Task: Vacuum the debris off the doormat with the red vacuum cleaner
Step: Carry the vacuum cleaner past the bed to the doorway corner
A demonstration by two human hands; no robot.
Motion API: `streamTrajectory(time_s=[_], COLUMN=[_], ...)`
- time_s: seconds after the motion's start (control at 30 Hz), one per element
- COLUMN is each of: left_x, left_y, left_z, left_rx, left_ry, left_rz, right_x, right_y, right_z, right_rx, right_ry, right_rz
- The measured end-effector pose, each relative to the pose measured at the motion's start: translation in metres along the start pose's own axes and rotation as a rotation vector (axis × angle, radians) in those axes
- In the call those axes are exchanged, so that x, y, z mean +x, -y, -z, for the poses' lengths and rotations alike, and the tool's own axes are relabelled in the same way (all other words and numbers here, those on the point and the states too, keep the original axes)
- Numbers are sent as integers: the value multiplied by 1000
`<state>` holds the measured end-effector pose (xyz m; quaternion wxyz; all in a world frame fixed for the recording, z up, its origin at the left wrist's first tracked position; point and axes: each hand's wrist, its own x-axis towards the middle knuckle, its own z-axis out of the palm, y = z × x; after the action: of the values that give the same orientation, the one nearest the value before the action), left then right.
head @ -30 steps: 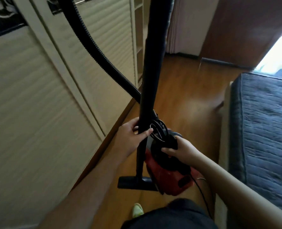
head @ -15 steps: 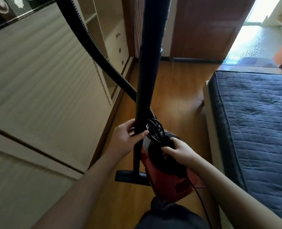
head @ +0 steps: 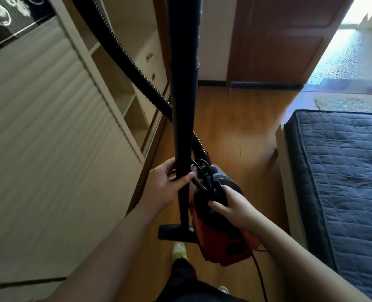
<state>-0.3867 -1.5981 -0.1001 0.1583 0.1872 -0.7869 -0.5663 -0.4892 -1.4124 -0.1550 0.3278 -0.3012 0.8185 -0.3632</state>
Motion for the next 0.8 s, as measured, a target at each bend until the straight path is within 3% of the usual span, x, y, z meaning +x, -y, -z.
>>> streamTrajectory(time_s=[0.17, 0.43, 0.8], left_x=[103, 264, 490], left_y=[29, 33, 25], left_z=[19, 31, -53], left_rx=[-36, -44, 6], left_ry=[4, 143, 304], left_rz=[7, -35, -131], right_x=[99, 216, 365], right_y=[8, 23, -21], right_z=[23, 85, 228], right_rx=[-9, -45, 45], right_ry=[-28, -90, -326], right_rz=[-73, -202, -223])
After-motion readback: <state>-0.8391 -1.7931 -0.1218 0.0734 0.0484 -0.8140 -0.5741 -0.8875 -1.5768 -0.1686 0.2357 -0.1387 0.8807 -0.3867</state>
